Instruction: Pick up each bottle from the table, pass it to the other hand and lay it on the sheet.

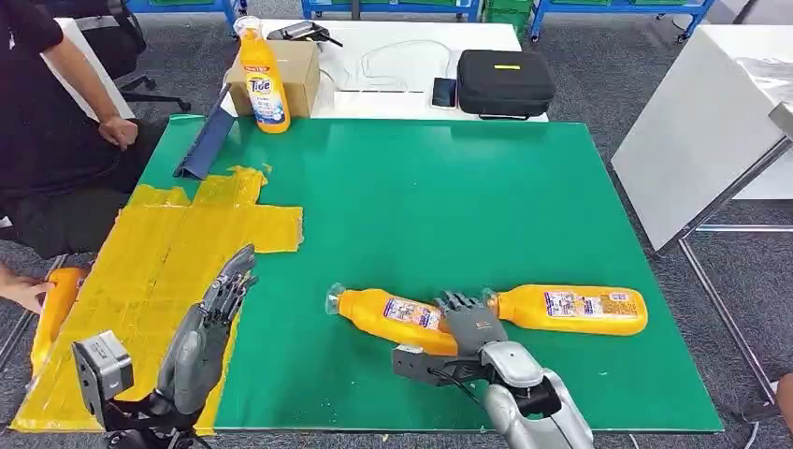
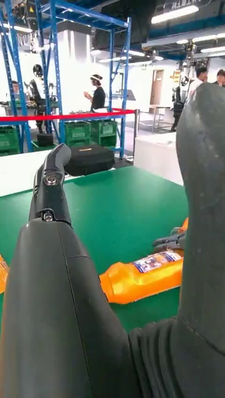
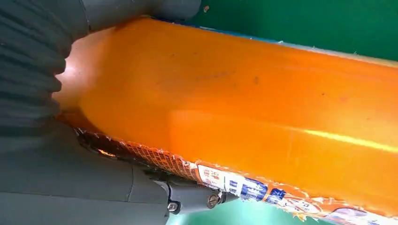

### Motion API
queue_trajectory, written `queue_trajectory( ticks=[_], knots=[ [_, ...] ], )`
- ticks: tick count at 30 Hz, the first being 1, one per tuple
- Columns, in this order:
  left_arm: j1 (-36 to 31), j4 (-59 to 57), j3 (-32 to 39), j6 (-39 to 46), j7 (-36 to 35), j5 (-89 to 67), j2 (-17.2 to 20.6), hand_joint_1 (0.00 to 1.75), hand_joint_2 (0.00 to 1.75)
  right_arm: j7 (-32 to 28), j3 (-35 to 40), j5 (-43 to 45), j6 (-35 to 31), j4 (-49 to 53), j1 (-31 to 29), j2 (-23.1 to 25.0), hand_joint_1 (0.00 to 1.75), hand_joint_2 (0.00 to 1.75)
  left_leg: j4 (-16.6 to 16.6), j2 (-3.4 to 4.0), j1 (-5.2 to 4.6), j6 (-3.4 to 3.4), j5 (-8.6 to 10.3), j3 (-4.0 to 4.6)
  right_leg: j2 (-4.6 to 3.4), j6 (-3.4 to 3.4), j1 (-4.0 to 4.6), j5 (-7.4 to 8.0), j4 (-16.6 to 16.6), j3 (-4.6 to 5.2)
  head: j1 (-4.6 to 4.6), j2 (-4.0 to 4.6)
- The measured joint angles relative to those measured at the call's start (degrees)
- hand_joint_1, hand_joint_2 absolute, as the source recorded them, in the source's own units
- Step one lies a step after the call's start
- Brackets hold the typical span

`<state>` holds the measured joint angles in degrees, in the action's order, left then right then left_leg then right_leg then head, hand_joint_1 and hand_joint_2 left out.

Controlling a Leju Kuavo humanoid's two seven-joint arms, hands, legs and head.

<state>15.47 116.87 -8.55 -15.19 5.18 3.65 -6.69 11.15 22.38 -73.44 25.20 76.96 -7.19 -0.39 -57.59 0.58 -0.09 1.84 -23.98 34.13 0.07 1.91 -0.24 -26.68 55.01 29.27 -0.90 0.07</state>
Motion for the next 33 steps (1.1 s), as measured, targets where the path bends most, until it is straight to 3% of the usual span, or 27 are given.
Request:
queue_trajectory(
  ticks=[6, 7, 8, 16, 22, 27, 33],
  knots=[
    [-0.3, 0.0, 0.1, 0.0, -0.2, 0.5, 0.0, 0.0, 0.0, 0.1, -0.2, -0.2, 1.9, -0.3, -0.3, 0.1, 0.0, 1.75, 0.0, 0.0, 0.0, 0.0, 0.0, 0.0, 0.0, 0.0, 0.0, 0.0, 0.0, -0.01, 0.0, 0.0],
    [-0.5, 0.0, 0.1, 0.0, -0.3, 0.5, 0.0, 0.0, 0.0, 0.3, -0.3, -0.1, 2.2, -0.4, -0.3, 0.1, 1.47, 1.75, 0.0, 0.0, 0.0, 0.0, 0.0, 0.0, 0.0, 0.0, 0.0, 0.0, 0.0, -0.01, 0.0, 0.0],
    [-0.6, 0.0, 0.1, 0.0, -0.4, 0.5, 0.0, 0.0, 0.0, 0.4, -0.3, 0.0, 2.2, -0.4, -0.3, 0.2, 1.75, 1.75, 0.0, 0.0, 0.0, 0.0, 0.0, 0.0, 0.0, 0.0, 0.0, 0.0, 0.0, -0.01, 0.0, 0.0],
    [-0.5, 0.2, 0.1, 0.4, -1.6, 1.0, -0.1, 0.0, 0.0, 0.7, -1.1, 3.7, 0.6, -0.1, 0.4, 0.5, 1.75, 1.75, 0.0, 0.03, 0.0, 0.0, 0.0, 0.0, 0.0, 0.0, 0.0, 0.0, 0.0, -0.01, 0.0, 0.0],
    [1.9, 2.7, 0.4, 0.1, -1.5, 0.9, -0.5, 0.0, 0.0, 1.5, -2.4, 11.3, -7.5, 6.3, 5.6, 0.7, 1.75, 1.75, 0.0, -0.07, -0.01, 0.0, 0.0, 0.16, 0.01, 0.0, 0.0, 0.0, 0.0, 0.1, 0.0, 0.0],
    [4.0, 3.0, 0.6, -0.1, -0.6, 0.6, -1.0, 0.0, 0.0, -1.3, -2.3, 17.9, -15.3, 14.5, 11.3, 1.0, 1.75, 1.75, 0.0, -0.08, -0.01, 0.01, 0.03, 0.57, 0.01, 0.02, 0.01, 0.03, 0.0, 0.15, -0.02, 0.0],
    [5.8, 3.9, 0.7, -0.6, -0.3, 1.4, -1.5, 0.0, 0.0, -3.5, -1.3, 24.1, -19.4, 23.7, 14.8, 0.9, 1.75, 1.75, 0.0, -0.1, -0.01, -0.03, 0.04, 0.73, 0.02, 0.0, 0.0, 0.0, 0.0, 0.63, 0.0, 0.0]
  ],
)
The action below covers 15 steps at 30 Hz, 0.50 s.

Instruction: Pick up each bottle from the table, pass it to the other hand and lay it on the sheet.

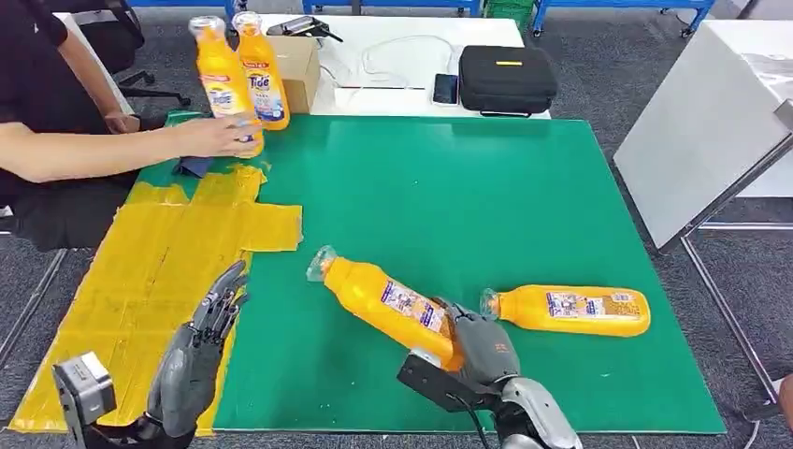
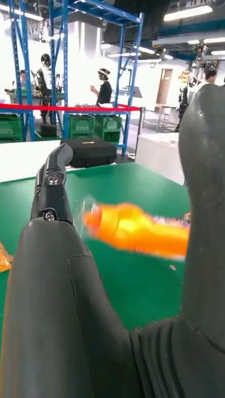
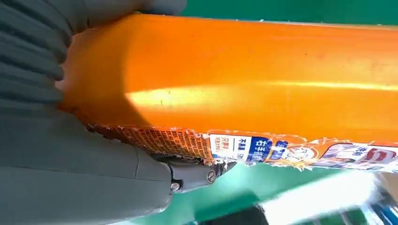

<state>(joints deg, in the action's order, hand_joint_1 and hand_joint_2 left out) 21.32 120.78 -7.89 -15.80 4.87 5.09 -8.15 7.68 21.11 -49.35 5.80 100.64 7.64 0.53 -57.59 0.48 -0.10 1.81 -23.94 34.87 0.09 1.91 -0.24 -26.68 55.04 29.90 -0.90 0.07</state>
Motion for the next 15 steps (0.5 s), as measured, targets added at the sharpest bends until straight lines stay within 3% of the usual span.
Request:
queue_trajectory(
  ticks=[7, 12, 13, 15],
  knots=[
    [2.5, 3.3, -1.9, -0.7, -1.0, 2.1, -0.9, 0.0, 0.0, -1.9, 3.1, 8.9, -3.7, 6.7, 2.6, -0.7, 1.75, 1.75, 0.0, 0.0, 0.0, 0.01, -0.01, 0.08, 0.0, 0.0, 0.0, 0.0, 0.0, 0.11, 0.0, 0.0],
    [2.7, 4.1, -3.7, -0.5, -1.0, 2.7, -0.8, 0.0, 0.0, -2.1, 4.6, 10.1, -4.1, 8.2, 3.1, -1.3, 1.75, 1.75, 0.0, 0.01, 0.0, 0.01, 0.0, 0.08, 0.0, 0.0, 0.0, 0.01, 0.0, 0.1, 0.0, -0.02],
    [2.8, 4.2, -3.8, -0.5, -1.0, 2.7, -0.8, 0.0, 1.75, -2.1, 4.8, 10.1, -4.1, 8.4, 3.1, -1.4, 1.75, 1.75, 0.0, 0.01, 0.0, 0.01, 0.0, 0.08, 0.0, 0.0, 0.0, 0.01, 0.0, 0.1, 0.0, 0.0],
    [2.7, 4.2, -4.4, -0.4, -1.0, 3.9, -0.6, 0.0, 1.75, -2.5, 5.1, 11.1, -4.4, 8.5, 3.1, -1.6, 1.75, 1.75, 0.0, 0.01, 0.0, 0.01, 0.0, 0.07, 0.0, 0.01, 0.0, 0.01, 0.0, 0.1, 0.0, 0.0]
  ],
)
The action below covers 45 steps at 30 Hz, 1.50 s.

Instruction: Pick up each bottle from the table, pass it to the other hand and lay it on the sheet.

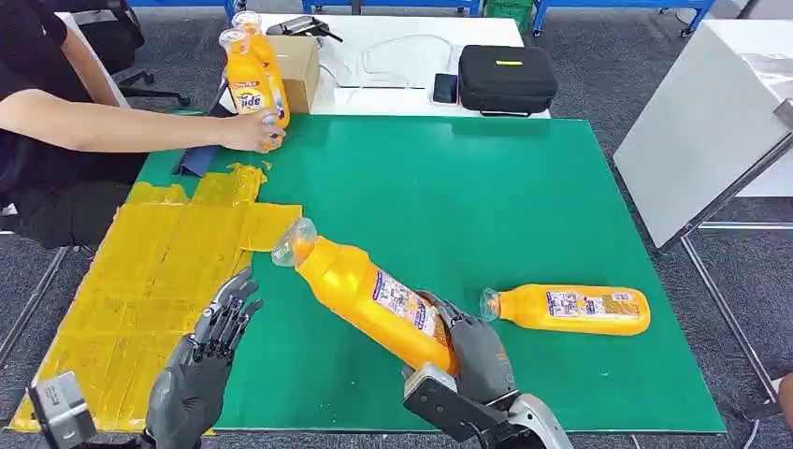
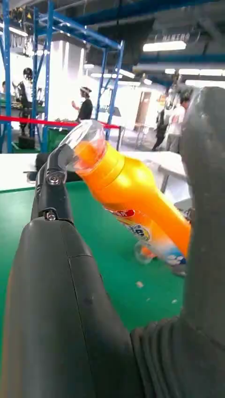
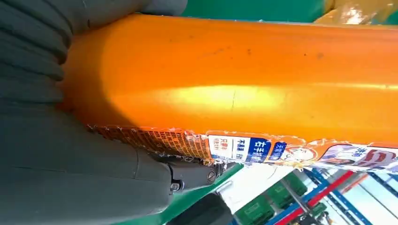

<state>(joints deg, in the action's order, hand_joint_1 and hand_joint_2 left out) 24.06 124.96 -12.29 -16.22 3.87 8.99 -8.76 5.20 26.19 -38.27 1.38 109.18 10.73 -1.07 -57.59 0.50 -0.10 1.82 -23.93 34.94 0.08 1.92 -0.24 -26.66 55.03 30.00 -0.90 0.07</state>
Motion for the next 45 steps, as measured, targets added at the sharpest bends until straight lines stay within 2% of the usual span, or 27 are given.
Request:
queue_trajectory(
  ticks=[7, 12, 21, 28, 33, 38, 41, 42, 44, 45],
  knots=[
    [-1.2, -0.1, -6.9, 8.2, -2.1, 4.6, 3.4, 0.0, 1.75, -2.4, 2.3, 4.7, -2.0, 0.0, -0.1, -0.5, 1.75, 1.75, 0.0, 0.0, 0.0, 0.0, 0.0, 0.0, 0.0, 0.0, 0.0, 0.0, 0.0, 0.0, 0.0, 0.0],
    [-2.6, -0.7, -11.7, 12.5, -3.5, 6.6, 5.7, 0.0, 1.75, -3.5, 4.5, 5.0, -3.3, 0.0, -0.2, -0.5, 1.75, 1.75, 0.0, 0.0, 0.0, 0.0, 0.0, 0.0, 0.0, -0.01, 0.0, -0.01, 0.0, 0.01, 0.0, 0.0],
    [-3.3, -1.2, -13.7, 14.5, -4.6, 7.8, 7.2, 0.0, 1.75, -4.2, 5.9, 2.5, -3.4, 0.0, -0.5, -0.7, 1.75, 1.75, 0.0, 0.0, 0.0, 0.0, 0.0, 0.0, 0.0, 0.0, 0.0, 0.0, 0.0, 0.0, 0.0, 0.0],
    [-3.2, -2.1, -13.5, 14.3, -6.4, 9.9, 7.2, 0.0, 1.75, -4.4, 8.1, 4.0, -4.7, -0.9, -0.6, -0.8, 1.75, 1.75, 0.0, -0.01, 0.0, 0.0, 0.0, 0.01, 0.0, -0.01, 0.0, -0.01, 0.0, -0.01, 0.0, -0.02],
    [-4.3, -3.0, -14.4, 13.7, -8.5, 14.7, 7.2, 0.0, 1.75, -12.5, 8.0, 6.6, -5.0, -9.0, -4.4, -0.8, 1.75, 1.75, 0.0, -0.01, 0.0, 0.0, 0.02, 0.0, 0.01, 0.0, 0.0, 0.0, 0.0, 0.0, 0.0, 0.0],
    [-7.1, -5.8, -17.2, 19.2, -8.2, 20.4, 7.3, 0.0, 1.75, -13.2, 7.8, 0.9, -0.4, -15.5, -8.2, 1.2, 1.75, 1.75, 0.0, 0.02, 0.0, 0.05, 0.07, 0.01, -0.01, 0.04, 0.0, 0.06, 0.0, -0.02, 0.0, -0.02],
    [-8.5, -7.2, -17.6, 22.1, -8.1, 21.8, 7.3, 0.0, 1.75, -13.6, 7.8, 0.6, 3.2, -19.4, -11.5, 3.3, 1.75, 1.75, 0.0, 0.12, 0.02, 0.05, 0.1, -0.06, -0.02, 0.03, 0.0, 0.08, 0.0, 0.09, -0.04, 0.0],
    [-9.2, -7.4, -17.7, 22.5, -7.7, 22.3, 7.4, 0.0, 1.75, -15.1, 7.4, 1.3, 1.5, -20.3, -10.4, 4.3, 1.75, 1.75, 0.0, 0.0, 0.03, 0.08, 0.13, -0.09, 0.02, 0.03, 0.0, 0.05, 0.0, 0.04, 0.0, 0.0],
    [-9.1, -7.5, -19.2, 22.9, -5.3, 23.9, 8.3, 0.0, 1.75, -19.8, 8.3, 2.0, -9.3, -20.5, -3.5, 6.2, 1.75, 1.75, 0.0, -0.65, 0.05, 0.01, 0.07, -0.01, 0.54, -0.05, 0.01, -0.11, 0.0, -0.18, 0.09, -0.02],
    [-9.1, -7.6, -20.2, 23.5, -4.3, 24.5, 8.9, 0.0, 1.75, -21.2, 9.8, 3.5, -13.9, -21.1, -2.0, 6.2, 1.75, 1.75, 0.0, -0.69, -0.06, 0.02, 0.07, 0.14, 0.54, 0.08, -0.05, -0.17, 0.0, -0.24, 0.0, -0.02]
  ],
)
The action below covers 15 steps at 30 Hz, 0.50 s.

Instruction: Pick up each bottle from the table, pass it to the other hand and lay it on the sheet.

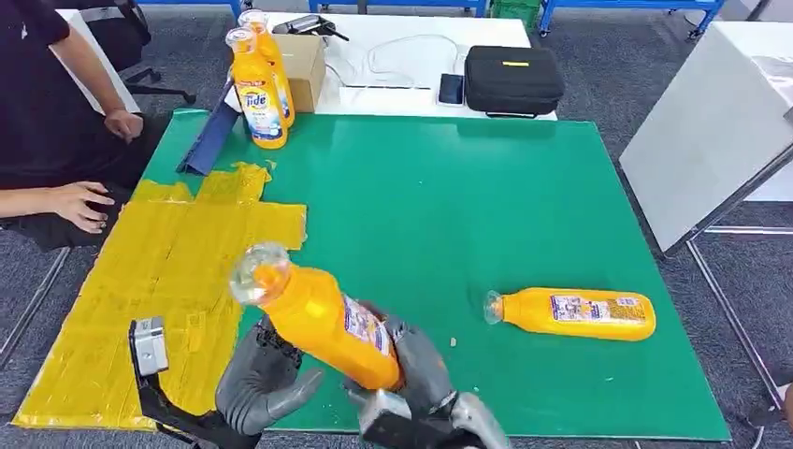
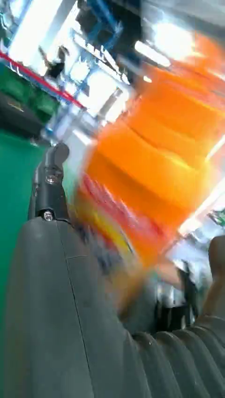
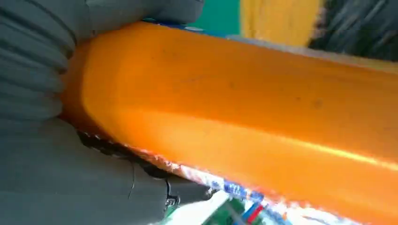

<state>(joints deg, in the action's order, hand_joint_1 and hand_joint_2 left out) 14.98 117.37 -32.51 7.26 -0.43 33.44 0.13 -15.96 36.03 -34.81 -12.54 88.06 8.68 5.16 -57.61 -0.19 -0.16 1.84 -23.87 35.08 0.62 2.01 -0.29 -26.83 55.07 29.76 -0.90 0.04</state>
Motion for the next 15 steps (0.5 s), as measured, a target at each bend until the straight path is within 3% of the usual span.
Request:
queue_trajectory(
  ticks=[2, 4, 5, 15],
  knots=[
    [-0.2, -0.5, -1.6, 1.5, 1.7, 0.3, 1.1, 0.0, 1.75, 0.5, 3.5, 4.0, -6.7, -2.9, 0.6, -1.7, 1.75, 1.75, 0.0, 0.41, 0.03, 0.01, 0.01, 0.3, -0.29, 0.0, 0.03, 0.11, 0.1, 0.02, -0.02, 0.02],
    [-0.8, -0.7, -2.2, 3.2, 3.2, -0.2, 1.8, 0.0, 1.75, 1.5, 6.1, 7.6, -9.1, -4.5, -0.2, -2.5, 1.75, 1.75, 0.0, 0.72, -0.02, 0.01, 0.01, 0.33, -0.56, -0.1, -0.01, 0.2, 0.1, 0.27, -0.11, 0.02],
    [-1.1, -0.8, -2.8, 3.7, 3.6, -0.6, 2.1, 0.0, 1.75, 1.8, 7.1, 8.6, -9.4, -4.9, -0.7, -2.9, 1.75, 1.75, 0.0, 0.79, -0.01, 0.01, 0.01, 0.28, -0.56, -0.11, -0.01, 0.18, 0.1, 0.82, -0.04, 0.02],
    [-1.3, -1.0, -6.2, 9.9, 9.8, -5.5, 6.2, 0.0, 1.75, 5.3, 12.4, 8.3, -11.6, -4.6, -3.6, -5.3, 1.75, 1.75, 0.0, 0.85, 0.0, 0.0, 0.03, 0.25, -0.56, -0.11, 0.0, 0.21, 0.1, 0.79, -0.07, 0.02]
  ],
)
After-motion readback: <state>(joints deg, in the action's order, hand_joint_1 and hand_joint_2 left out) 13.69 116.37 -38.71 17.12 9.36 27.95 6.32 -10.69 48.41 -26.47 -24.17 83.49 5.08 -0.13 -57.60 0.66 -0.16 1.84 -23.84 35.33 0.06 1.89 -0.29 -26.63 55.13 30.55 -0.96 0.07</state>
